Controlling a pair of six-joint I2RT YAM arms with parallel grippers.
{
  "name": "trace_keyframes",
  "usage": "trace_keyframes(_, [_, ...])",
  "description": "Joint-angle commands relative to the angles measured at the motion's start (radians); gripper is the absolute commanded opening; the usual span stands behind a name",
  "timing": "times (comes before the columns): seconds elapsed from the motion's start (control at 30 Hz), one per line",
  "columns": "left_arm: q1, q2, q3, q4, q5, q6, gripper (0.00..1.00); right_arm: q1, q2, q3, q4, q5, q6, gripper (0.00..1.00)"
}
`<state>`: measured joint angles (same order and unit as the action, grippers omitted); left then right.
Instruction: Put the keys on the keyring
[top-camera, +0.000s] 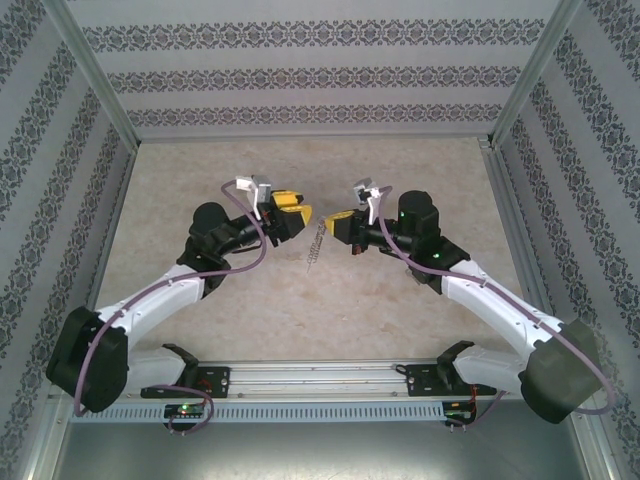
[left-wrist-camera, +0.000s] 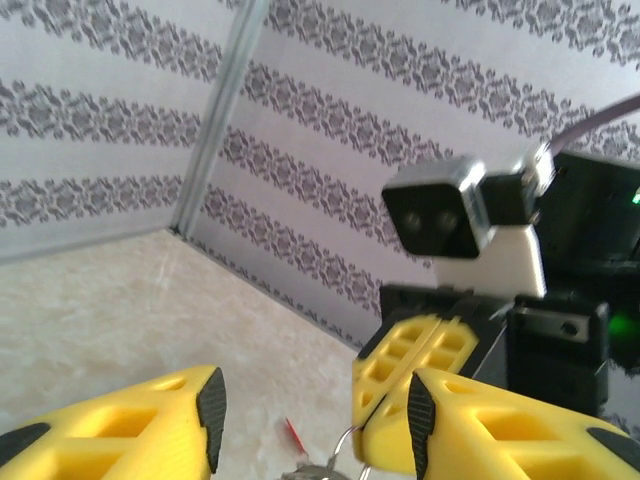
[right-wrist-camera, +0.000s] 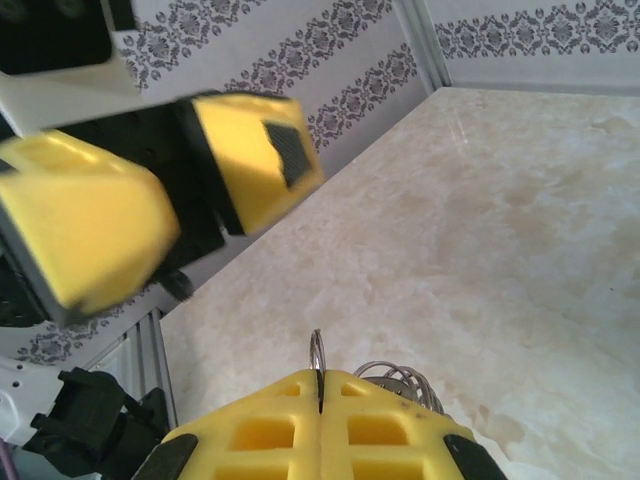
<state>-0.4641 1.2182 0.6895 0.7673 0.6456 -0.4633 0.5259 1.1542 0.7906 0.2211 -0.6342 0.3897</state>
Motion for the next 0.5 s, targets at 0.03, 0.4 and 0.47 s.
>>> trace_keyframes(0.03, [-0.010, -0.052, 0.015, -0.072, -0.072, -0.021, 0.56, -0.020, -0.044, -0.018, 0.054, 0.020, 0.006, 0.00])
trace_keyframes(0.4, [-0.007, -0.036, 0.054, -0.063, -0.035, -0.100, 0.58, -0.025, -0.109, -0.010, 0.172, 0.053, 0.003, 0.00])
trace_keyframes(0.47, [-0.008, -0.022, 0.069, -0.044, -0.027, -0.122, 0.58, -0.022, -0.117, 0.010, 0.179, 0.051, -0.003, 0.00])
